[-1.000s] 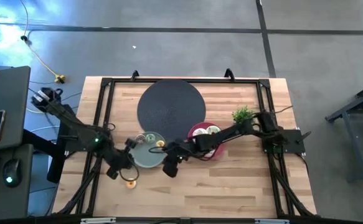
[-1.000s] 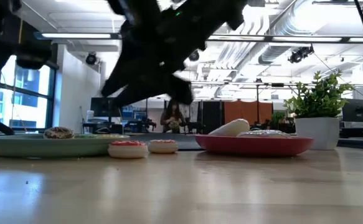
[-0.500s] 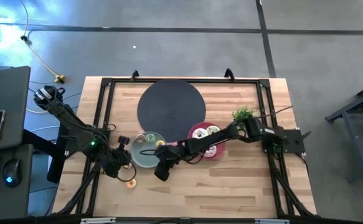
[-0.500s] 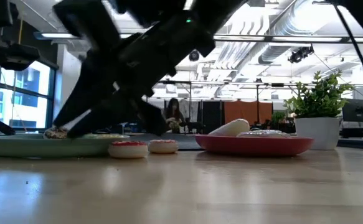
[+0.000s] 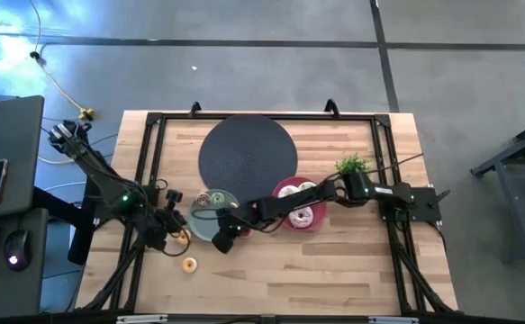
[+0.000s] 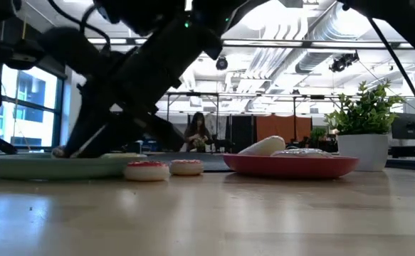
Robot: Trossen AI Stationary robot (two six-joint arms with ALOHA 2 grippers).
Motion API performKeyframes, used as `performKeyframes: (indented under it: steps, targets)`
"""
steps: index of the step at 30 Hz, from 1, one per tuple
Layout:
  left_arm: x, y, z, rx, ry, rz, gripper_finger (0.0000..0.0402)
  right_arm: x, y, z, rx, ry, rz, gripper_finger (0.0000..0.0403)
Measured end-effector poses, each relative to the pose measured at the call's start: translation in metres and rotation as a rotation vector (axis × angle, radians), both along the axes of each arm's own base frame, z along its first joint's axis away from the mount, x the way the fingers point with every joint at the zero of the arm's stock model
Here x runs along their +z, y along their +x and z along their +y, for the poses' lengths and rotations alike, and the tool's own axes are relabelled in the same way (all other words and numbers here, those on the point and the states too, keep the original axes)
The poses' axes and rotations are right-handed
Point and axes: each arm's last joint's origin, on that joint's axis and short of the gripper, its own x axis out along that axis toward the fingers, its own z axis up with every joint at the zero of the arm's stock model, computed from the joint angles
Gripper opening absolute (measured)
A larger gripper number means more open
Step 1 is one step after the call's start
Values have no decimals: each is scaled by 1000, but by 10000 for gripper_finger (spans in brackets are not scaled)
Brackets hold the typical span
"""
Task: Pick & Place donuts
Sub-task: Adjust the blue plate
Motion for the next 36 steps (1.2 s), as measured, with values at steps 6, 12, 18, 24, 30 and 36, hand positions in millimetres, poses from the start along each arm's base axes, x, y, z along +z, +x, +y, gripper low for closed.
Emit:
performKeyframes:
  steps: [6,12,18,24,30,36]
  targets:
    - [1,-12,0,-51,31,23,0,16,3,-5,-21,-64,-54,62]
    - [1,-16,0,-66,67,19,0,28,5,15,147,43,-70,56]
    - [1,-16,1,-62,91,9,0,7,4,32,118,137,-16,39]
    - [0,-16,1,-74,107,15,0,-2,2,34,-9,98,21,37]
    - [0,-16,1,-85,115,17,0,-15,3,29,-51,120,64,37]
    - [0,-16,1,-90,119,17,0,-17,7,8,-225,77,45,37]
